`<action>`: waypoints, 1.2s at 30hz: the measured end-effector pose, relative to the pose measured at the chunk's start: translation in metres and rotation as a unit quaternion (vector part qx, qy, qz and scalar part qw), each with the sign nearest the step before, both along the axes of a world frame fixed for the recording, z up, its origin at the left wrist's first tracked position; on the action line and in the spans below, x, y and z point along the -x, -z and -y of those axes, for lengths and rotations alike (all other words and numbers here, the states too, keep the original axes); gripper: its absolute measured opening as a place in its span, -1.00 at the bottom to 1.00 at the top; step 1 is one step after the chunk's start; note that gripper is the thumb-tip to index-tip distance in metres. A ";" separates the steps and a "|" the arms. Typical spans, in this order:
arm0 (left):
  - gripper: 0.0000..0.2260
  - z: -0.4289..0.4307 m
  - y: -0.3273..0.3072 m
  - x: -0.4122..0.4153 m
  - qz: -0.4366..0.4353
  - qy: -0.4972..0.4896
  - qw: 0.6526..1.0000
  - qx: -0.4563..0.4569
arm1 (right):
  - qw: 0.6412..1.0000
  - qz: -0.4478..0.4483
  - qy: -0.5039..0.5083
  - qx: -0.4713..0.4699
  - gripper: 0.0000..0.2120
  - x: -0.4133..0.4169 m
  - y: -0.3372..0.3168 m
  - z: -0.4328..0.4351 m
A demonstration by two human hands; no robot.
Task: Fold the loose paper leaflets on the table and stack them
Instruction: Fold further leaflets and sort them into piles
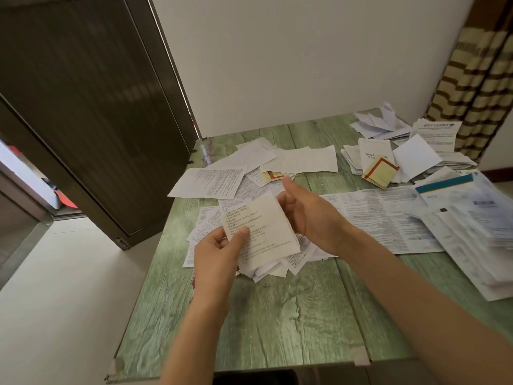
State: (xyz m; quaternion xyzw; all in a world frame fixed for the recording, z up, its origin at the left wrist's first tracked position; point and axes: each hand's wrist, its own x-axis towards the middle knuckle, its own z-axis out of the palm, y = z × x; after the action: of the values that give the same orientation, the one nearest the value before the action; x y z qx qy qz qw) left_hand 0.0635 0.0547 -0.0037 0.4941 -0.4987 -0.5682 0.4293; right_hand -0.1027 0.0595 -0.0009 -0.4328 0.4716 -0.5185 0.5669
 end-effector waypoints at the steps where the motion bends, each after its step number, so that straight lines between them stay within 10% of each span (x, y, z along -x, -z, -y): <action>1: -0.92 0.000 0.000 0.000 -0.002 -0.006 1.000 0.000 | 1.000 -0.005 -0.004 0.005 -0.48 -0.001 0.001 0.001; 6: -0.90 -0.003 0.000 0.005 -0.007 -0.029 1.000 0.010 | 0.997 -0.053 -0.045 0.017 -0.90 -0.009 0.003 -0.003; 20: -0.57 -0.007 -0.002 0.015 -0.033 0.008 0.999 -0.010 | 0.991 -0.130 -0.006 0.031 -0.87 -0.007 0.004 -0.003; 36: -0.94 -0.002 -0.002 0.006 -0.014 -0.039 0.998 0.039 | 0.987 -0.141 -0.070 0.016 -0.94 -0.006 -0.001 -0.007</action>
State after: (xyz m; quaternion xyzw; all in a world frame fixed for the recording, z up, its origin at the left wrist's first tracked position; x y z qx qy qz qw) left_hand 0.0573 0.0565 -0.0020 0.4877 -0.4947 -0.5382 0.4772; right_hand -0.0962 0.0665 0.0005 -0.5423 0.5070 -0.4190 0.5228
